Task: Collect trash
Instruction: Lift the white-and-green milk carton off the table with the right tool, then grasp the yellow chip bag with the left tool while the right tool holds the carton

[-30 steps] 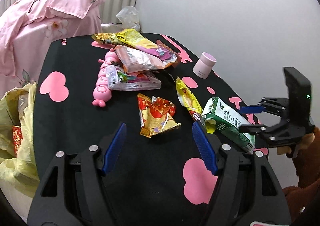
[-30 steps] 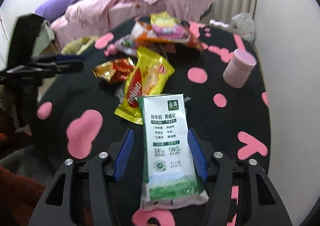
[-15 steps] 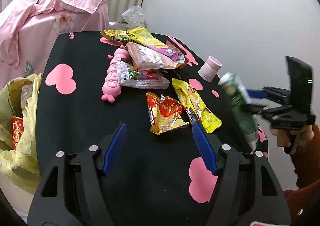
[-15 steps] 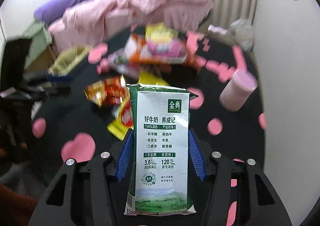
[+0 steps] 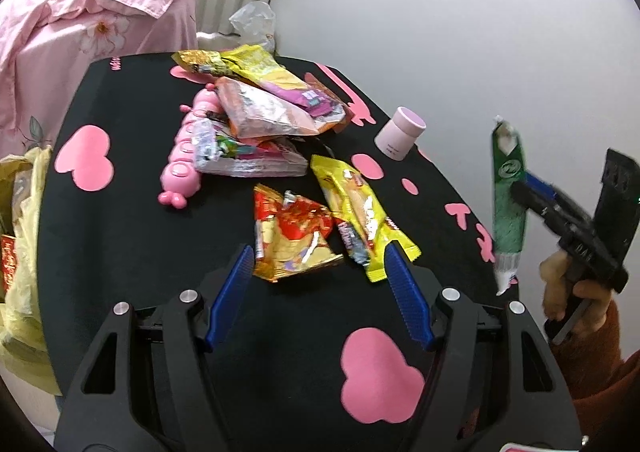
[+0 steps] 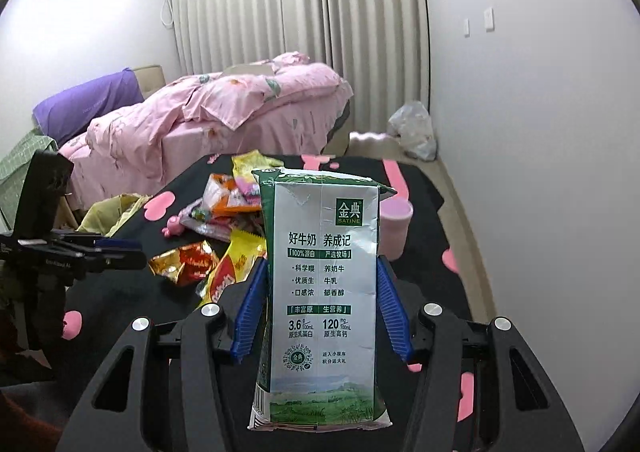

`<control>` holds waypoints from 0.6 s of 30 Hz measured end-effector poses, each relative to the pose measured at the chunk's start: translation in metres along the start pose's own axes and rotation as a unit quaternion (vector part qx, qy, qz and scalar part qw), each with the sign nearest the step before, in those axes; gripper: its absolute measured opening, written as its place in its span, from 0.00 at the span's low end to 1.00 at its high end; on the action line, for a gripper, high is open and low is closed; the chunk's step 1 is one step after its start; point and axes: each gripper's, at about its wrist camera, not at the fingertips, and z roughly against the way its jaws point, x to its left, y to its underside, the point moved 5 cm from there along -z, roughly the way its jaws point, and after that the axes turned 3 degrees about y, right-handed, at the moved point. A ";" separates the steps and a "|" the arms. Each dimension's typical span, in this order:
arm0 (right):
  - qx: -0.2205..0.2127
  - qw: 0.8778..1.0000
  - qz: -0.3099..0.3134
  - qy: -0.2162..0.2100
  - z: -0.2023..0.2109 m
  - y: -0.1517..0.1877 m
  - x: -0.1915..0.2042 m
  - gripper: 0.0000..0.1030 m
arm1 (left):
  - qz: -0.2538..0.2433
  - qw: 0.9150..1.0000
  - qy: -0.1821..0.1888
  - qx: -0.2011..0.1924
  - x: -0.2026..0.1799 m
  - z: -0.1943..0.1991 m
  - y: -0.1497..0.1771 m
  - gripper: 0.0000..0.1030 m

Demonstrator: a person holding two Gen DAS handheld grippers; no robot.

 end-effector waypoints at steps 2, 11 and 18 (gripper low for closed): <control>0.027 1.000 -0.006 0.004 -0.006 0.009 0.000 0.49 | -0.009 1.000 -0.001 0.003 -0.006 -0.002 0.000 0.62; 0.049 0.998 -0.026 0.011 -0.011 0.034 -0.007 0.49 | -0.025 1.000 -0.006 0.013 -0.015 -0.014 -0.007 0.62; 0.016 0.999 -0.029 0.015 0.002 0.029 -0.009 0.49 | -0.003 0.999 0.002 0.051 -0.019 -0.062 -0.042 0.50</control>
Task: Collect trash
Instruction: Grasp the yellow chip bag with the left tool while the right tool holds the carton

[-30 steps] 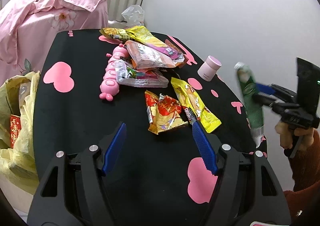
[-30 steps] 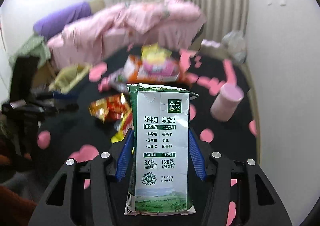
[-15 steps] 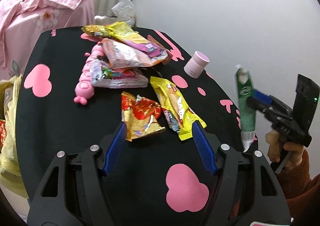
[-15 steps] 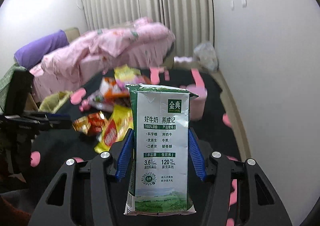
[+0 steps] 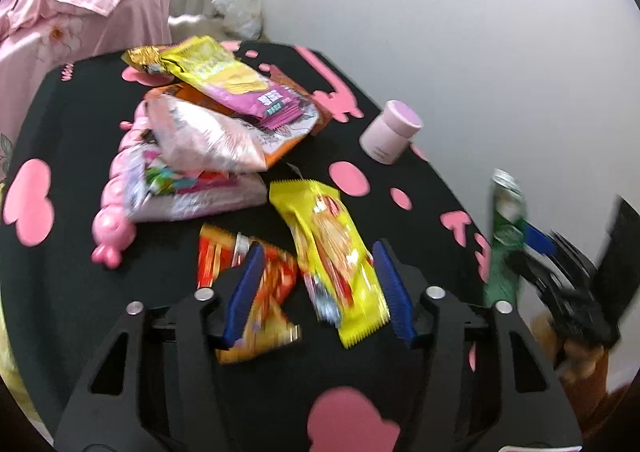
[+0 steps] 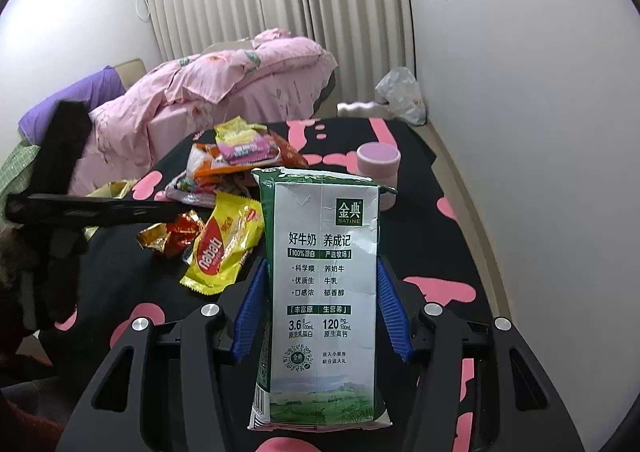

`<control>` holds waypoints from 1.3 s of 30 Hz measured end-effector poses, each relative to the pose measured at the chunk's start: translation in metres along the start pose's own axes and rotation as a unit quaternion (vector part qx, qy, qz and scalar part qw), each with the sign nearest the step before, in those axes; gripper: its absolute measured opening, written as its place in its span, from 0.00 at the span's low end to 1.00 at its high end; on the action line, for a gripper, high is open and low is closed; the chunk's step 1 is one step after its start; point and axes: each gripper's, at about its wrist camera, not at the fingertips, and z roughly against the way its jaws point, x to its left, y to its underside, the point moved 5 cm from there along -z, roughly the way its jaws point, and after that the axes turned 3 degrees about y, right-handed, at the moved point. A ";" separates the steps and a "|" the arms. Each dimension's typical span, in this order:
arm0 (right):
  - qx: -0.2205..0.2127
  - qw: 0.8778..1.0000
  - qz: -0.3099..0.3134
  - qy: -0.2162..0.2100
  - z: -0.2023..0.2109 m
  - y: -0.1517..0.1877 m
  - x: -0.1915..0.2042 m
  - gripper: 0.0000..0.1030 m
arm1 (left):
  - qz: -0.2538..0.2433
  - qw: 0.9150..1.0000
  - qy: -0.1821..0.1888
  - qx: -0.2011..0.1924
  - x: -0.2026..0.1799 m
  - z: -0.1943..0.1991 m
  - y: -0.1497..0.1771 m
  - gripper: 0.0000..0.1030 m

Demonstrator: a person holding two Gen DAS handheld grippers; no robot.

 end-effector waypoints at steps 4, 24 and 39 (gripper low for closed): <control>-0.015 1.000 0.004 0.007 0.006 -0.001 -0.002 0.49 | 0.019 0.999 -0.022 0.031 0.004 -0.037 -0.016 0.40; -0.116 0.991 0.048 -0.050 0.021 -0.080 0.064 0.49 | -0.009 0.973 -0.094 -0.210 0.004 0.149 -0.005 0.09; -0.123 0.965 0.118 -0.202 -0.018 -0.147 0.243 0.49 | 0.135 0.910 -0.235 -0.315 0.171 0.303 0.062 0.09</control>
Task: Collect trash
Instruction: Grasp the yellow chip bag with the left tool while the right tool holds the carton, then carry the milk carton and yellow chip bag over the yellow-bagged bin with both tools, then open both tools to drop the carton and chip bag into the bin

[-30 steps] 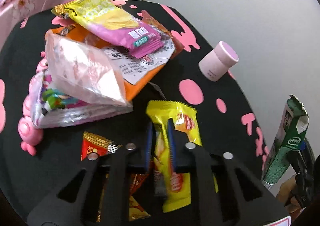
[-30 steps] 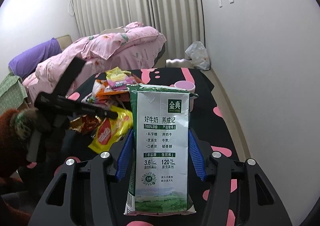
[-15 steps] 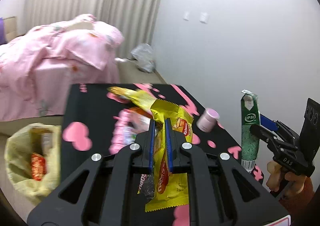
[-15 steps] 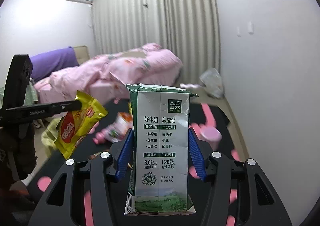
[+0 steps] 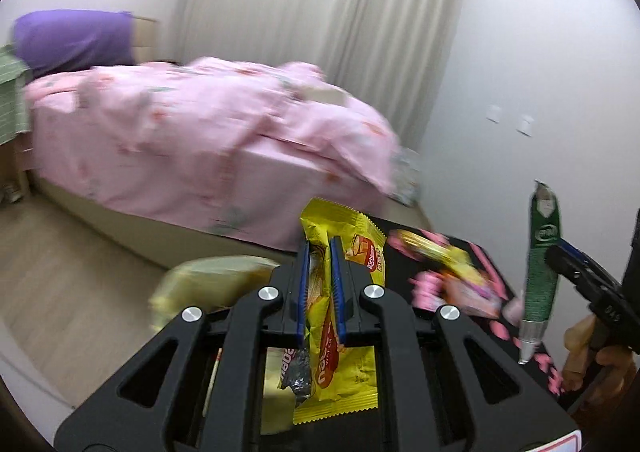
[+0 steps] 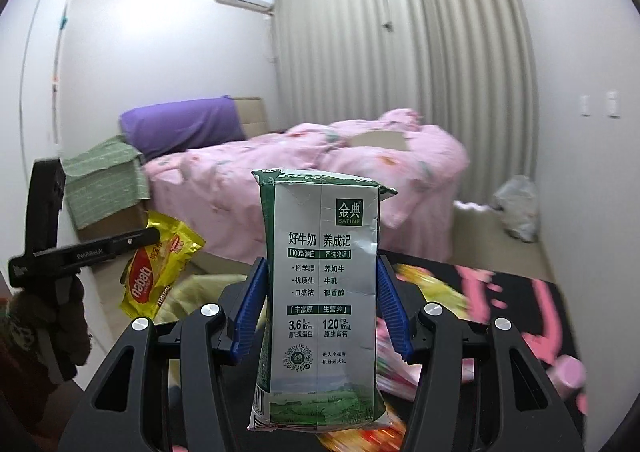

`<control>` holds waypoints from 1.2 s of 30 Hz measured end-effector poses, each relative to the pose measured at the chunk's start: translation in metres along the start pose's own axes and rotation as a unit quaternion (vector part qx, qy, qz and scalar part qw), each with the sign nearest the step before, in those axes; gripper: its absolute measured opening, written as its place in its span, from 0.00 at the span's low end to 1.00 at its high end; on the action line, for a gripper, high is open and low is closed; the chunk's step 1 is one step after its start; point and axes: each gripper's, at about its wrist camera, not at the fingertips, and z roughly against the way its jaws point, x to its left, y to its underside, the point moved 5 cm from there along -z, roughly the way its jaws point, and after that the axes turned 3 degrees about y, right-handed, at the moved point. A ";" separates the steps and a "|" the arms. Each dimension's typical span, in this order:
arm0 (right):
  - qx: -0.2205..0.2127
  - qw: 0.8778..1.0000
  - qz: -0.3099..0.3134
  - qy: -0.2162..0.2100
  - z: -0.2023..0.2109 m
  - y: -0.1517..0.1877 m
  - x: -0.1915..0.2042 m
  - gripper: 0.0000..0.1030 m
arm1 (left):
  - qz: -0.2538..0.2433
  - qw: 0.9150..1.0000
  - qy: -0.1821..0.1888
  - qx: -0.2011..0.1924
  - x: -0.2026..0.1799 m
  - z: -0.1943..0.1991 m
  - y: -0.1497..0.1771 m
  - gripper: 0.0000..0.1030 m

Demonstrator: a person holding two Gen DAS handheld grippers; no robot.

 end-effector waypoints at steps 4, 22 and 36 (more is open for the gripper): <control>0.017 0.998 0.004 -0.057 -0.054 -0.008 0.044 0.49 | 0.058 0.997 -0.046 -0.007 0.063 0.002 0.002 0.09; 0.084 0.981 -0.058 -0.165 -0.227 0.035 0.127 0.50 | 0.137 0.987 -0.079 -0.001 0.128 -0.058 0.042 0.09; 0.135 0.971 -0.129 -0.152 -0.211 0.066 0.090 0.51 | 0.167 0.984 -0.042 0.044 0.132 -0.072 0.066 0.46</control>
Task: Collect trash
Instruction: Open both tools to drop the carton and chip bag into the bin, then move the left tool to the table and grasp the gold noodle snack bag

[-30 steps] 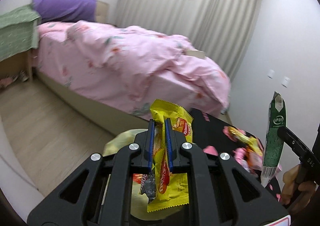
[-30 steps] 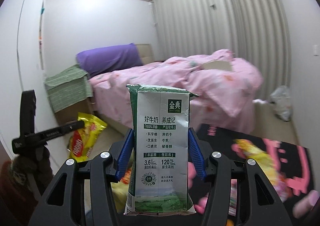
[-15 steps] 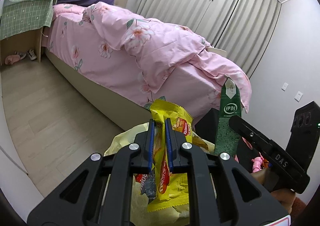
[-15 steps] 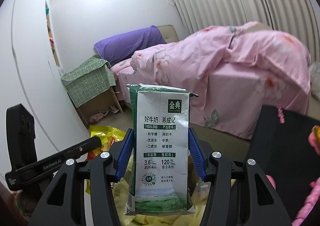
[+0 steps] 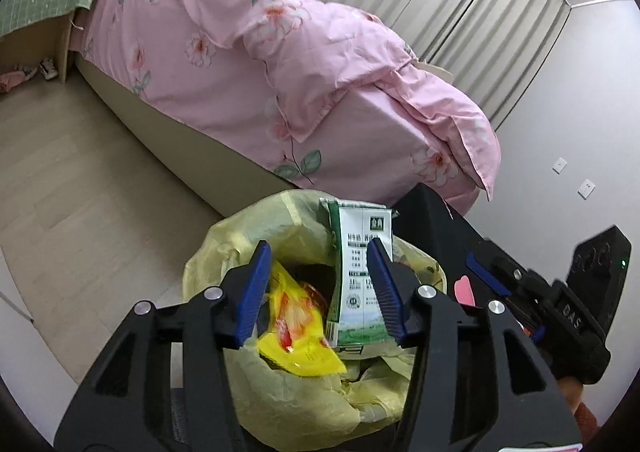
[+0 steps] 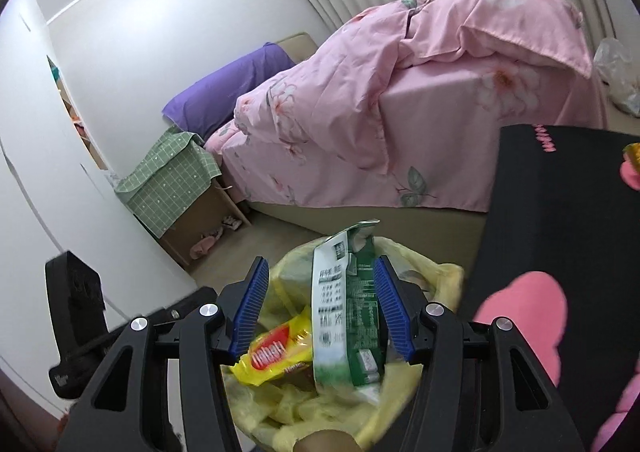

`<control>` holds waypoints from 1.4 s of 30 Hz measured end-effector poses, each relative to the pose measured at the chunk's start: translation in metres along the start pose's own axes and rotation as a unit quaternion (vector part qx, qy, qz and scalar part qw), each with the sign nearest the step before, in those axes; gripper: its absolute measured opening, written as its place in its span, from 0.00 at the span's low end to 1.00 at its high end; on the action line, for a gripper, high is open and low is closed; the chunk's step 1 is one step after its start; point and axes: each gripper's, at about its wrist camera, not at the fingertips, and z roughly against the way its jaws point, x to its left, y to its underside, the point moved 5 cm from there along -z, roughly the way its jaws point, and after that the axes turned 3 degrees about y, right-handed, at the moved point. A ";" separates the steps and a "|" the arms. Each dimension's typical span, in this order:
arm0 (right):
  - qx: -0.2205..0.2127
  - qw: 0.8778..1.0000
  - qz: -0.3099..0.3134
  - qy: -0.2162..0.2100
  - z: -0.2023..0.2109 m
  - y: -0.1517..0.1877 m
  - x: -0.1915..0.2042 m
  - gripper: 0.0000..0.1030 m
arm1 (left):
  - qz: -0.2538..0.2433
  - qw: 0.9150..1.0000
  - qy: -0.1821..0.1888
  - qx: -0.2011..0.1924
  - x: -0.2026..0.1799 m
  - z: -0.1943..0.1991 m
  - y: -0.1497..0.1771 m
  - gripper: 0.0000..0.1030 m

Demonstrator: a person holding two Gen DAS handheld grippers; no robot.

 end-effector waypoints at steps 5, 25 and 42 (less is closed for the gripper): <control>-0.009 0.998 0.036 0.049 0.039 -0.002 -0.014 0.51 | -0.002 0.999 -0.028 -0.033 -0.001 0.018 -0.008 0.48; -0.033 0.959 0.066 0.274 0.248 0.030 -0.149 0.51 | -0.164 0.974 0.135 0.076 -0.183 -0.021 0.049 0.50; -0.034 0.935 0.019 0.353 0.282 0.066 -0.219 0.51 | -0.158 0.948 0.176 0.210 -0.348 -0.201 0.054 0.60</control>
